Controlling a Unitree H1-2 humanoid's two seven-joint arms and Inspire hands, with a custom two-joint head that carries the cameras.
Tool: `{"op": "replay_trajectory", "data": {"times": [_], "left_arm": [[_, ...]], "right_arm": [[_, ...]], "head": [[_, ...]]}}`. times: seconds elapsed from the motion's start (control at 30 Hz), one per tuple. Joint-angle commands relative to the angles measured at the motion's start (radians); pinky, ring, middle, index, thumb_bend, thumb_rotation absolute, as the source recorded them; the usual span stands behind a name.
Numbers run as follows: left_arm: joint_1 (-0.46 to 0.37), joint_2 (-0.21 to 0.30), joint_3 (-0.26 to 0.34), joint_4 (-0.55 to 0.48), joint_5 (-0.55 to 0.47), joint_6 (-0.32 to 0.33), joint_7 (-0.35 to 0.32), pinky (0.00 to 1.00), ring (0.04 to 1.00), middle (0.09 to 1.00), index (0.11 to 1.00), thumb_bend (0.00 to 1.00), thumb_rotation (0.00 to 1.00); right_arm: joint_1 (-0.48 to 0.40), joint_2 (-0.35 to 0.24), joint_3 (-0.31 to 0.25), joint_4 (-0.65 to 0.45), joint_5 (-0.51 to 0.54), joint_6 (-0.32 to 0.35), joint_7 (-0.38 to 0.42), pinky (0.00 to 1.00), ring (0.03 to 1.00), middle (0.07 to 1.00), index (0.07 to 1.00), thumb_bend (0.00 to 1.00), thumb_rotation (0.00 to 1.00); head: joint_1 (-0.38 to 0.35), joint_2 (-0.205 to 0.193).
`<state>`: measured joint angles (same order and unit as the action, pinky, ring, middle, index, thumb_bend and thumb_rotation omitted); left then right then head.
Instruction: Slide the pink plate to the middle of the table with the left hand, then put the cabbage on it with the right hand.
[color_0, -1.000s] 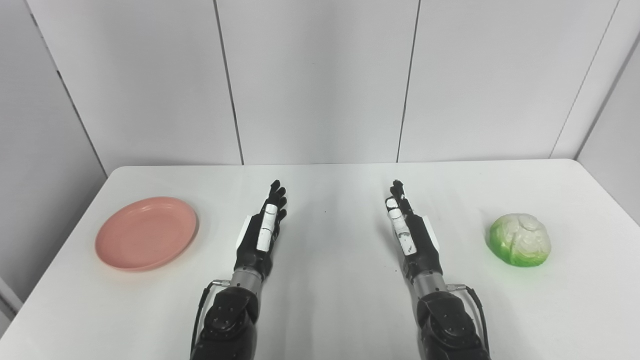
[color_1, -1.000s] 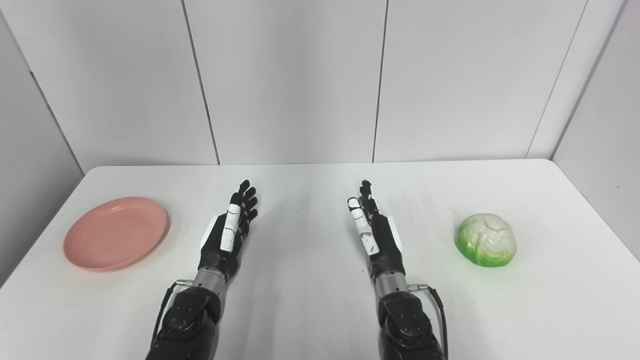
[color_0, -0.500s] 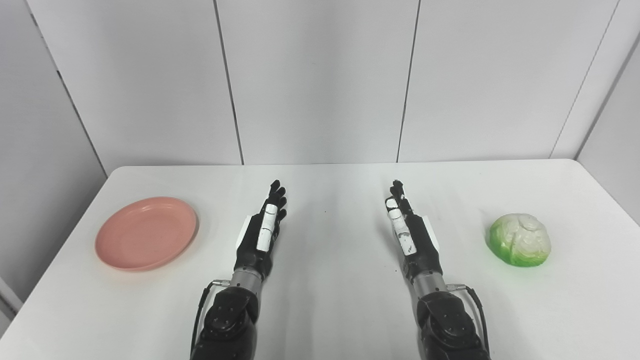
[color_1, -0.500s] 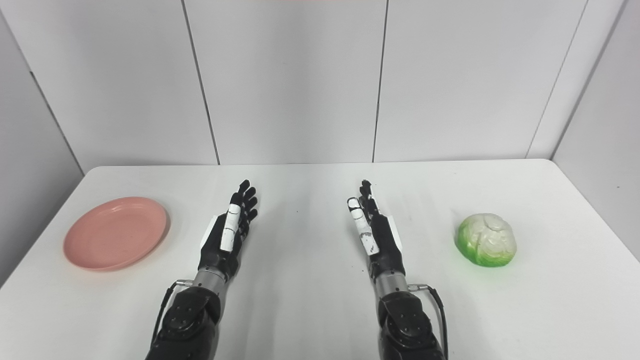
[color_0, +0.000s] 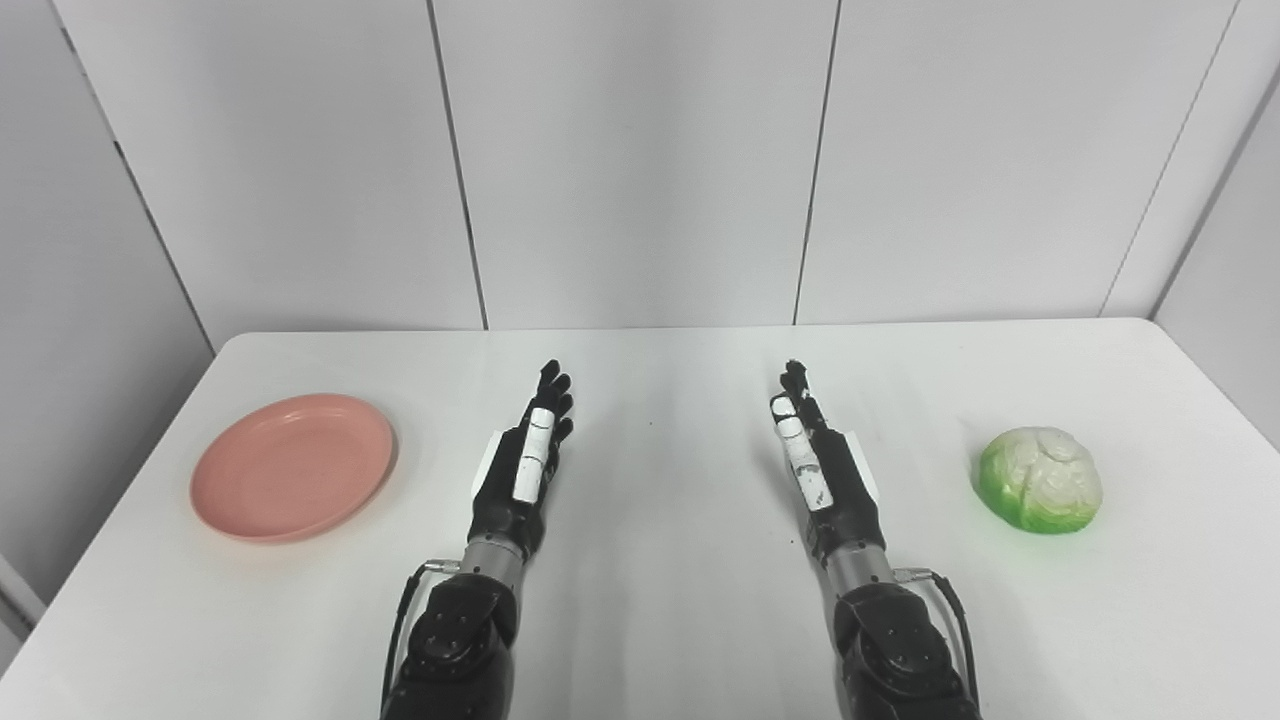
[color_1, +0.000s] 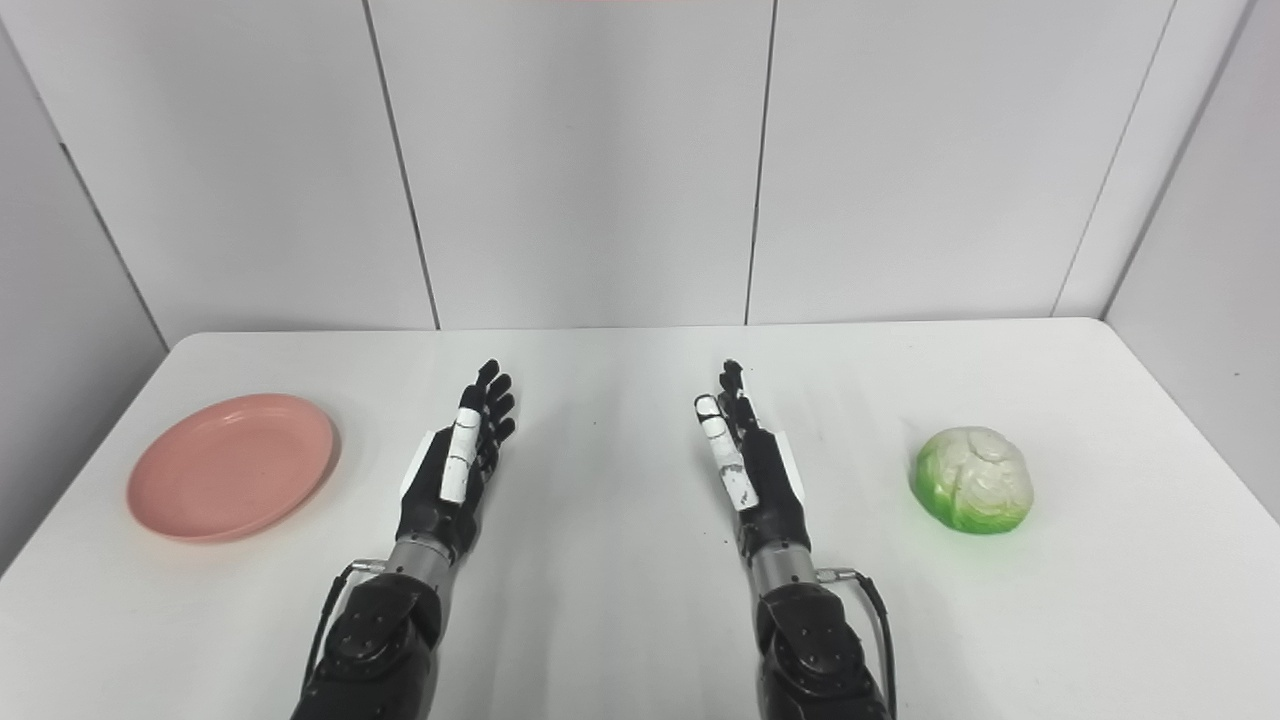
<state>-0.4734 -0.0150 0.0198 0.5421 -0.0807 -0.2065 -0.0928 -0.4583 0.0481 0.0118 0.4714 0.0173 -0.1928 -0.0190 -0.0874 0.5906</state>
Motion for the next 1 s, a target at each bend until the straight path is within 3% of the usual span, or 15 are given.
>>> {"op": "replay_trajectory", "data": {"times": [0.0,0.57,0.67,0.8,0.9,0.97], "left_arm": [[-0.029,0.000,0.000,-0.020,-0.009,-0.015,-0.006,1.00,1.000,1.000,1.000,0.75,1.00],[-0.031,0.004,-0.004,-0.023,0.003,-0.014,0.000,1.00,1.000,1.000,1.000,0.78,1.00],[-0.028,0.000,-0.004,-0.045,-0.010,-0.008,-0.010,1.00,1.000,1.000,1.000,0.77,1.00],[-0.032,-0.003,0.003,-0.124,-0.028,0.046,-0.009,1.00,1.000,1.000,1.000,0.78,1.00],[-0.049,0.005,0.021,-0.158,-0.042,0.050,0.004,1.00,1.000,1.000,1.000,0.79,1.00],[-0.059,0.012,0.036,-0.164,-0.043,0.052,0.019,1.00,1.000,1.000,1.000,0.81,1.00]], "right_arm": [[-0.015,0.007,0.000,-0.007,0.003,-0.036,0.004,1.00,1.000,1.000,1.000,0.68,0.92],[-0.015,0.007,0.000,0.002,0.002,-0.050,0.003,1.00,1.000,1.000,1.000,0.65,0.94],[-0.009,0.002,-0.002,-0.002,0.009,-0.047,0.010,1.00,1.000,1.000,1.000,0.64,0.95],[0.011,-0.018,-0.010,-0.023,0.040,-0.047,0.044,1.00,1.000,1.000,1.000,0.61,0.98],[0.020,-0.041,-0.018,-0.020,0.058,-0.057,0.065,1.00,1.000,1.000,1.000,0.58,0.97],[0.025,-0.053,-0.023,-0.014,0.069,-0.059,0.078,1.00,1.000,1.000,1.000,0.61,0.96]], "head": [[0.001,0.000],[0.029,-0.017],[0.090,-0.040],[0.210,-0.069],[0.312,-0.105],[0.359,-0.125]]}}
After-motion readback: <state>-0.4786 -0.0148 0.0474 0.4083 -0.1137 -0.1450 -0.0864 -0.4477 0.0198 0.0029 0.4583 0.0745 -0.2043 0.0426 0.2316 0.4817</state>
